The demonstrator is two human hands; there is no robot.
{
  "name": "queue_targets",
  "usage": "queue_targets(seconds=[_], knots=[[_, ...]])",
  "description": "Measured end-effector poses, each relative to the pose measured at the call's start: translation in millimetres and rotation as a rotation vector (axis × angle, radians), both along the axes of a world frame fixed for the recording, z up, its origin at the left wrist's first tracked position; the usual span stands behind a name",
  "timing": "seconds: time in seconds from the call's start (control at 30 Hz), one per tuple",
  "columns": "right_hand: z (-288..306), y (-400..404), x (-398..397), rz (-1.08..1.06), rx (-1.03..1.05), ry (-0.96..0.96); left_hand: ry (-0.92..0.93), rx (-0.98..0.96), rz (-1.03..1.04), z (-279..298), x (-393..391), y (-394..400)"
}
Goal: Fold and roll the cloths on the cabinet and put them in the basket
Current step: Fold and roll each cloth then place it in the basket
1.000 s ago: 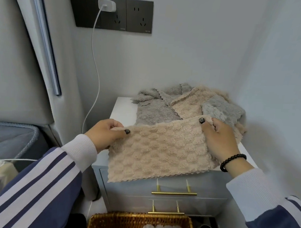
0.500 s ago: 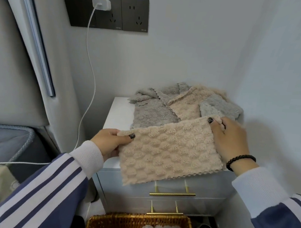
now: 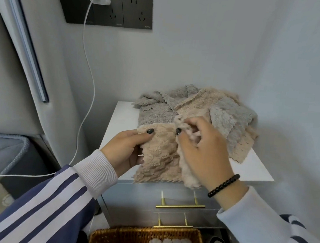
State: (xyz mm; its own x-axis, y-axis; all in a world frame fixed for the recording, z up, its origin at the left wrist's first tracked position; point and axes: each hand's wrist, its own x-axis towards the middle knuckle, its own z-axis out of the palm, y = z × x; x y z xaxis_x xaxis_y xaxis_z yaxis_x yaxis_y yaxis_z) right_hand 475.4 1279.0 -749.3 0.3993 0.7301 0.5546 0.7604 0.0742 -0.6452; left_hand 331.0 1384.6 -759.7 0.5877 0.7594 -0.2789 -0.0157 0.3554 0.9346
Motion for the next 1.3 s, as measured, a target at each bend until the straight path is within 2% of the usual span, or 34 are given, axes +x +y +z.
queue_targets(seconds=[0.1,0.3,0.53,0.6,0.7,0.77,0.87,0.93,1.03,1.1,1.17,1.3], knots=[[-7,4,-12,0.072,-0.010,0.006,-0.104,-0.021,-0.056,1,1,-5],[-15,8,-27,0.156,-0.023,-0.035,-0.155,-0.049,-0.062,3,-4,-6],[-22,3,-40,0.302,-0.215,-0.255,-0.169,-0.028,-0.157,4,-20,-3],[-25,3,-43,0.407,-0.263,-0.193,-0.131,0.032,-0.111,1,-23,-2],[-22,6,-39,0.470,-0.190,0.013,-0.083,0.064,0.021,-1,-28,0],[-15,9,-30,0.364,-0.097,0.106,-0.101,0.052,0.062,0,-32,4],[-4,11,-10,0.161,-0.025,0.114,-0.089,0.100,-0.006,1,-38,8],[3,10,1,0.179,-0.159,0.236,-0.081,0.121,-0.073,2,-39,7],[8,6,10,0.362,-0.409,0.559,-0.105,0.112,-0.124,3,-36,3],[4,6,8,0.371,-0.416,0.687,-0.075,0.127,-0.136,4,-32,-1],[-1,7,7,0.249,-0.336,0.715,-0.012,0.183,-0.141,2,-28,-1],[-10,10,10,0.086,-0.253,0.680,0.175,0.287,-0.299,-6,-23,1]])
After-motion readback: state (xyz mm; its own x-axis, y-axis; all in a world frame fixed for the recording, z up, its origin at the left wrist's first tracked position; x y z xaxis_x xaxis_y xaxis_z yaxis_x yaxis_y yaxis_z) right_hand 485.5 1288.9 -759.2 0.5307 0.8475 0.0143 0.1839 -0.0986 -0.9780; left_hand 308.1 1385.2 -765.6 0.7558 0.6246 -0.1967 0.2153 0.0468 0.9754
